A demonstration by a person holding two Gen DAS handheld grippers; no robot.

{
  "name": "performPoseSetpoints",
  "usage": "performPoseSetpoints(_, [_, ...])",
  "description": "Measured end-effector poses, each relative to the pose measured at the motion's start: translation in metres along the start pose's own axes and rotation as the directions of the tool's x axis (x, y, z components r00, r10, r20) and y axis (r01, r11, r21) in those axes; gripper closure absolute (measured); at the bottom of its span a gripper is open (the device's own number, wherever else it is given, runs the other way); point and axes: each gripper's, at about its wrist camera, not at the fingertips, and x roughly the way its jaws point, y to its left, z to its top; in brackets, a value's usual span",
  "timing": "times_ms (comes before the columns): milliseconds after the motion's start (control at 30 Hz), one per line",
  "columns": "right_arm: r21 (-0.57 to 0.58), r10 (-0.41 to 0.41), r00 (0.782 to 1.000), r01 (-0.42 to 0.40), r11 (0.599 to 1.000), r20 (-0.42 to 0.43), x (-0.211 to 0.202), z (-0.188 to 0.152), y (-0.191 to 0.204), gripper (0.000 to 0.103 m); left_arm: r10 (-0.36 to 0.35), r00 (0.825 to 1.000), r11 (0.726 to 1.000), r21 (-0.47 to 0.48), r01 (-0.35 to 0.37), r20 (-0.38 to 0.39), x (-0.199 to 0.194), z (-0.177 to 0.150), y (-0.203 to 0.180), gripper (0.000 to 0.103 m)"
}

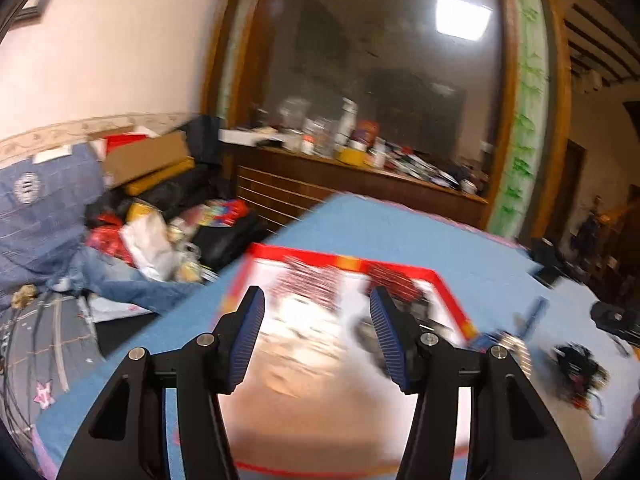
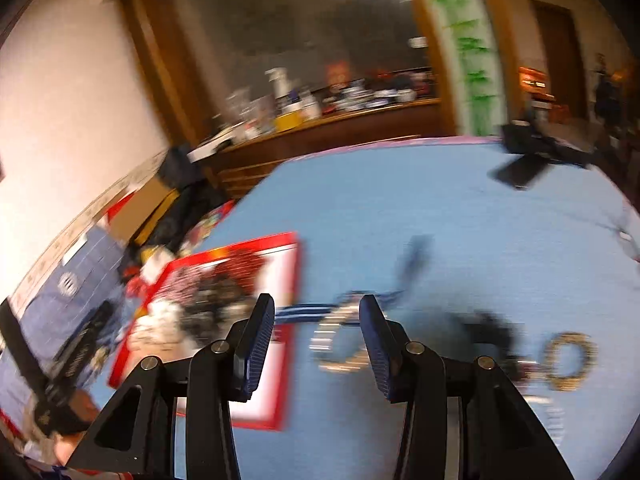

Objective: Organize jewelry
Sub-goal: 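Grasp the black hair clip with the right gripper while the left grasps the pearl bracelet strap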

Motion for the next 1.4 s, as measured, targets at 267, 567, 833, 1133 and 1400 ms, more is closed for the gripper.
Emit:
performPoseSetpoints(267, [0.188,-0.074,0.993,0.090,0.978,-0.090,-0.018,-0.009,-0.092,0.038,-0.270,0.919,0.945,0.106,0.310,-0.286,0.024,-0.006,-0.095,0.048])
performPoseSetpoints(567, [-0.002,-0.191,0.959,0.194,0.981,-0.208,0.016,-0.024,-0.068,0.024,-0.314,0.829,0.895,0.146,0.420,-0.462,0.050,-0.033,-0.159,0.048])
performPoseSetpoints(833, [-0.013,-0.284,0.923,0.291,0.957,-0.260,0.031,-0.033,-0.084,0.073,-0.300,0.809,0.861,0.221,0.458,-0.506,0.061,-0.035,-0.182,0.047])
performPoseSetpoints(1133, [0.195,-0.222,0.965,0.246,0.949,-0.139,-0.012,-0.019,-0.111,0.072,-0.214,0.793,0.831,0.321,0.455,-0.570,0.096,-0.064,-0.231,0.067])
performPoseSetpoints(1400, [0.220,-0.182,0.975,0.207,0.953,-0.127,-0.015,-0.016,-0.106,0.072,-0.184,0.833,0.858,0.327,0.395,-0.522,0.104,-0.074,-0.236,0.094])
